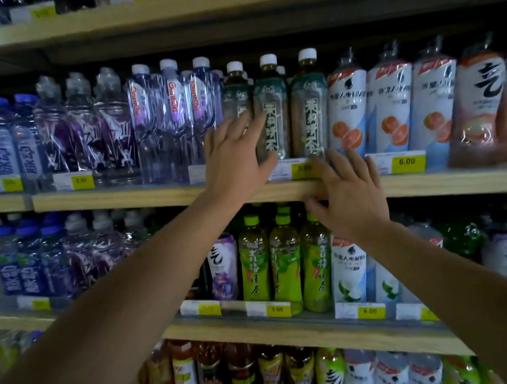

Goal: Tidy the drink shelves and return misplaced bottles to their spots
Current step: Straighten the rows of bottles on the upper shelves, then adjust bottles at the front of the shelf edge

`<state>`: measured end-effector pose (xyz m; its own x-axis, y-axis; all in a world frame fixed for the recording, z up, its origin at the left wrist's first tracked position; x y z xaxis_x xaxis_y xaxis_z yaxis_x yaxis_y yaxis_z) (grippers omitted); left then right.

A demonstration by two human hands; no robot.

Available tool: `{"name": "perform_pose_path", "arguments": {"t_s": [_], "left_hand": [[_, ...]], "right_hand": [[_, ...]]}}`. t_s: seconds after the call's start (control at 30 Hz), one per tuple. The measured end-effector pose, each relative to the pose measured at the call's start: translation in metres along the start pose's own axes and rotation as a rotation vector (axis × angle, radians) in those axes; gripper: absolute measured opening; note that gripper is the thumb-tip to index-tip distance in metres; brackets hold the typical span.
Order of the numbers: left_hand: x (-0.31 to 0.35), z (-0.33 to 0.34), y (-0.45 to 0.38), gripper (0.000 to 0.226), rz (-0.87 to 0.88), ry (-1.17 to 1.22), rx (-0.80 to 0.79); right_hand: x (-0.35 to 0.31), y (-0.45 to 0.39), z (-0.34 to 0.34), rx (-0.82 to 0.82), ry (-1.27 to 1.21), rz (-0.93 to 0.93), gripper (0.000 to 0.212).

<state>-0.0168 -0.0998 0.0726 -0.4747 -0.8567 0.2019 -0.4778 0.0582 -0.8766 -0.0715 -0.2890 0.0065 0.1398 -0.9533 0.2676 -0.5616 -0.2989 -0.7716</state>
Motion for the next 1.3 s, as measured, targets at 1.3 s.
{"name": "perform_pose_path", "arguments": {"t_s": [1.3], "left_hand": [[-0.258,0.074,0.253,0.075,-0.131,-0.197,-0.557]], "right_hand": [[-0.201,0.033,0.127,-0.18,-0.24,-0.101,0.072]]}}
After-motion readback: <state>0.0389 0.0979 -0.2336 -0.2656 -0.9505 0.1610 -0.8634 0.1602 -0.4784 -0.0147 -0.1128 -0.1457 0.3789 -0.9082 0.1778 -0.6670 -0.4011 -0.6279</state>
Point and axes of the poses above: each hand's wrist, its own y-axis away from the middle knuckle, its own z-axis out of the palm, x = y × z, the point moved 4 cm from there along -y, towards the middle knuckle, and after that the axes turned 15 degrees about -z, right-handed, at the moved point
